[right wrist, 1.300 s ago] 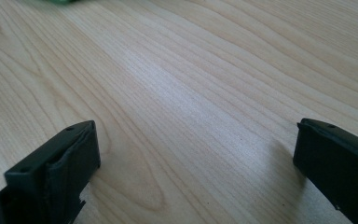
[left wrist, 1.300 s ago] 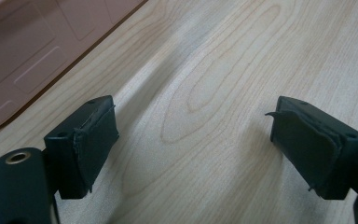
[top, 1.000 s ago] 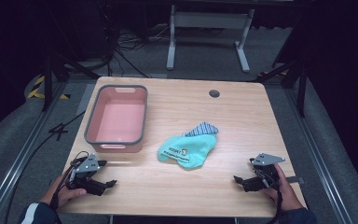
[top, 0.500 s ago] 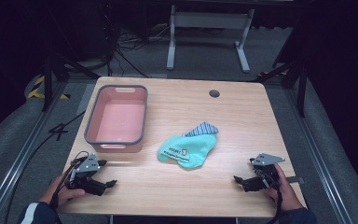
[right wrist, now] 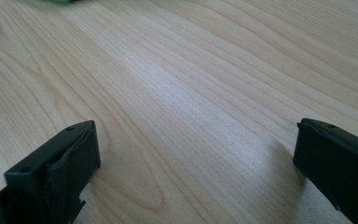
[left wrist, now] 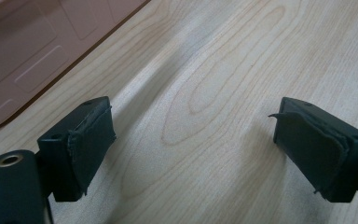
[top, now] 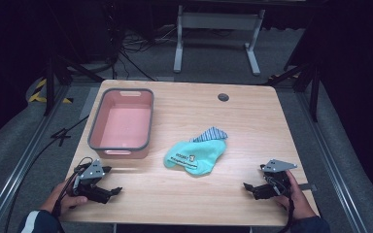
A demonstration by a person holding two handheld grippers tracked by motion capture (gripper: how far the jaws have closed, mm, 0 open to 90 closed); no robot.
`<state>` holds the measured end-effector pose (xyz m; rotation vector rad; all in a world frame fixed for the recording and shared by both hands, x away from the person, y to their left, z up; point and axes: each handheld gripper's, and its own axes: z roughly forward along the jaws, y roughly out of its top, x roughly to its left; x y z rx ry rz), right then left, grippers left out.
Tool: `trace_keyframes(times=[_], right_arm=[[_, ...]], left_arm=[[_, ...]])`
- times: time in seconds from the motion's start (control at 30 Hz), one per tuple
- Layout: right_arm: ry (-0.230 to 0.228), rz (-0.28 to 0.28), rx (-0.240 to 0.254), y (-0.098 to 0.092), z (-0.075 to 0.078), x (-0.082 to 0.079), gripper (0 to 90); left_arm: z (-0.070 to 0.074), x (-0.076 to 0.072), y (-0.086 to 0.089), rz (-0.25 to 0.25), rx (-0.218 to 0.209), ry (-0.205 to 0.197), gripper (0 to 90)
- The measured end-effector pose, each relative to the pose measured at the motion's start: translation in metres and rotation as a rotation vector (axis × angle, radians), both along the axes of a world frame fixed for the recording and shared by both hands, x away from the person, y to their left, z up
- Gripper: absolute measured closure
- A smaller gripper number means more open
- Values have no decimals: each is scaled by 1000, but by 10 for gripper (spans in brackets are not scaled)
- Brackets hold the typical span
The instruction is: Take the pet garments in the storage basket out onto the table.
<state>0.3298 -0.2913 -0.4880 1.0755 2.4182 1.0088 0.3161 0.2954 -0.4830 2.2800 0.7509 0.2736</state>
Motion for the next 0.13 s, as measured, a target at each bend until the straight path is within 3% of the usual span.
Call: trace_keyframes(times=[0.13], right_arm=[[0, 0, 0, 0, 0, 0, 6]], left_arm=[[0, 0, 0, 2, 0, -1, 122]])
